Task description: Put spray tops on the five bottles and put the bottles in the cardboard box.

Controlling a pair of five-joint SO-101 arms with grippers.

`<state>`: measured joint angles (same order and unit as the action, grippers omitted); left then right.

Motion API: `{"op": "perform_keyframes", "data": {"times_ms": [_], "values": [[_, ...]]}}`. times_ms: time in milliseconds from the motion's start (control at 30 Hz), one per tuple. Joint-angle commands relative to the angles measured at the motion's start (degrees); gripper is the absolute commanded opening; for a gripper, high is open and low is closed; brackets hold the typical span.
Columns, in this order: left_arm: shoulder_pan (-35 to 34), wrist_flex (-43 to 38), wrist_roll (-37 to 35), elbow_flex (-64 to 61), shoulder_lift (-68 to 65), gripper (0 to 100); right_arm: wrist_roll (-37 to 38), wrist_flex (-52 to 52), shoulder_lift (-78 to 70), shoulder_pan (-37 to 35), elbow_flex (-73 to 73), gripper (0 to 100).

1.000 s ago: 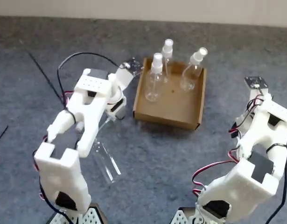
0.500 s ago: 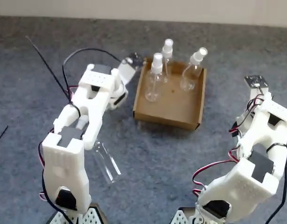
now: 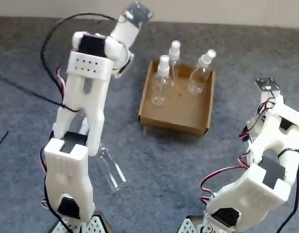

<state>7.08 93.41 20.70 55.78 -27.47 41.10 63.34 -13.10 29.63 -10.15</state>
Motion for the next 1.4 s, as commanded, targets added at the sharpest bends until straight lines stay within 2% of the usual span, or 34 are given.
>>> {"op": "perform_keyframes", "data": {"times_ms": [0, 67, 200, 400, 733, 867, 1067, 1367], "values": [[1.98, 7.65, -2.81, 14.2, 0.57, 5, 0.44, -0.75, 0.31, 0.22, 3.74, 0.8], [1.63, 8.53, -6.24, 16.66, 0.75, 5, 0.26, -0.66, 0.31, -0.22, 4.53, 0.8], [1.71, 8.62, -6.77, 13.41, 4.09, 5, 0.18, -0.22, 0.31, -0.66, 5.41, 1.4], [1.98, 8.62, -6.77, 6.11, 14.11, 5, -4.84, 0.22, 0.13, -1.71, 6.81, 20.0], [0.66, 8.18, -5.89, -19.03, 34.95, 5, -5.36, 2.59, 0.22, -5.23, 7.08, 19.8], [0.66, 5.89, -3.78, -28.0, 43.74, 5, -10.2, 1.27, -0.4, -5.14, 9.63, 20.0], [-0.04, 1.49, -3.6, -42.07, 54.9, 5, -9.49, 6.46, -7.78, -5.93, 17.54, 20.0], [-4.88, -2.29, -3.6, -48.22, 60.35, 5, -4.31, 14.73, -14.02, -5.05, 24.92, 19.8]]}}
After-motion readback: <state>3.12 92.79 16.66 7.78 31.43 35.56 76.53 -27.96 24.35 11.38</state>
